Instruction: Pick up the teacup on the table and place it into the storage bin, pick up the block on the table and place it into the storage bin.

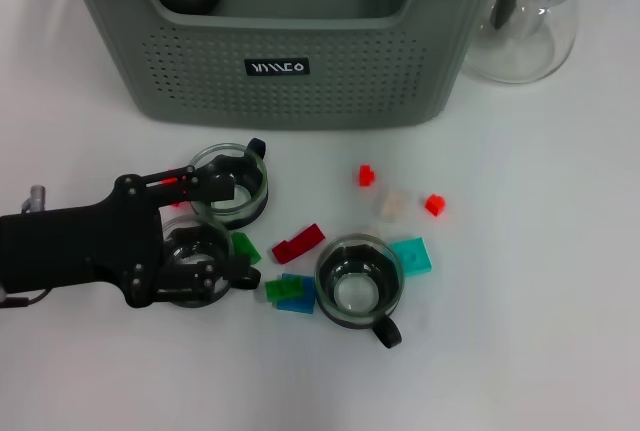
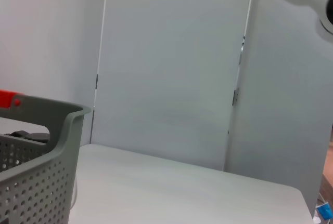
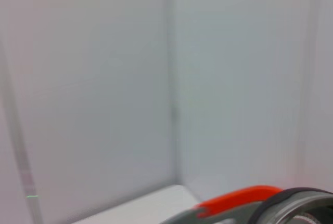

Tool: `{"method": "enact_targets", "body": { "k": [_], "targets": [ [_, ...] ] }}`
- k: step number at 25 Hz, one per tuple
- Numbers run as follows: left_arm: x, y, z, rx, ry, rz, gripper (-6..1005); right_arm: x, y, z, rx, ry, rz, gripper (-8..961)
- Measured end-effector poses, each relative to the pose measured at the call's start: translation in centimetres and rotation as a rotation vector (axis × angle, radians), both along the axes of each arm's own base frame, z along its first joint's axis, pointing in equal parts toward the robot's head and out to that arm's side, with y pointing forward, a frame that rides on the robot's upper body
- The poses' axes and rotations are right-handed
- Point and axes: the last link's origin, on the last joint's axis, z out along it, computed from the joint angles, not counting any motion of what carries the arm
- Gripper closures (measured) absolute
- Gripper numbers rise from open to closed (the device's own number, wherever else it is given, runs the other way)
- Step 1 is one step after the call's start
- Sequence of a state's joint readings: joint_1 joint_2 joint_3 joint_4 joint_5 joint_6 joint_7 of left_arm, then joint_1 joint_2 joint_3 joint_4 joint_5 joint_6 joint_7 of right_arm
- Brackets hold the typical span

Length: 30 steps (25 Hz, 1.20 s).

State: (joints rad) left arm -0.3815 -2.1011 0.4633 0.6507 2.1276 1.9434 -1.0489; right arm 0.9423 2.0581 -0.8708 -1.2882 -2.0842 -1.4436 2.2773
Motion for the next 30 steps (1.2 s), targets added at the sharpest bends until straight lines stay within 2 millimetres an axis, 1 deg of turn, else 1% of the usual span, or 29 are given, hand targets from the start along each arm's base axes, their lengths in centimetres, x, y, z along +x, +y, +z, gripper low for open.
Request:
{"method": "enact_targets", "body": {
  "k": [2,5,8,11,15,18,19,21,24,26,27,28,30],
  "targets": [
    [0.1,0.0,-0.2,-0.002,-0.005,0.0,192,-1.3,1.9,-0.8,0.018,-0.029,-0.056,897],
    [0.2,0.0,-0.3,-0.003,-0.009,-0.003,192,-2.4,4.3,-2.8,0.024,-0.091,-0.115,897],
    [0.4,0.1,-0.4,-0.005,-0.013,-0.006,190,-2.2,6.1,-5.0,0.053,-0.148,-0.168,898],
    [0.5,0.2,-0.4,-0.006,-0.014,-0.006,190,-1.4,7.0,-7.7,0.076,-0.215,-0.202,898],
    [0.6,0.2,-0.7,-0.011,-0.023,-0.008,191,-0.1,7.4,-11.7,0.069,-0.341,-0.229,898],
    [0.6,0.1,-0.8,-0.014,-0.027,-0.003,191,0.3,7.1,-14.0,0.093,-0.404,-0.217,898],
    [0.6,0.1,-0.8,-0.013,-0.027,0.0,191,0.5,7.0,-14.5,0.095,-0.417,-0.212,898],
    [0.5,0.0,-0.8,-0.013,-0.027,0.001,191,1.1,6.6,-15.3,0.092,-0.45,-0.211,898],
    [0.5,0.0,-0.9,-0.014,-0.03,0.001,191,2.0,6.4,-15.9,0.082,-0.477,-0.23,898],
    [0.6,0.1,-0.9,-0.015,-0.03,0.0,191,2.7,6.3,-16.1,0.077,-0.486,-0.248,898],
    [0.6,0.1,-0.9,-0.016,-0.03,0.0,191,3.4,6.2,-16.1,0.072,-0.487,-0.266,898],
    [0.6,0.1,-0.9,-0.016,-0.03,0.0,191,3.4,6.2,-16.1,0.072,-0.487,-0.266,898],
    [0.7,0.2,-0.9,-0.017,-0.031,0.0,192,4.1,6.2,-16.0,0.07,-0.486,-0.283,898]
  ]
}}
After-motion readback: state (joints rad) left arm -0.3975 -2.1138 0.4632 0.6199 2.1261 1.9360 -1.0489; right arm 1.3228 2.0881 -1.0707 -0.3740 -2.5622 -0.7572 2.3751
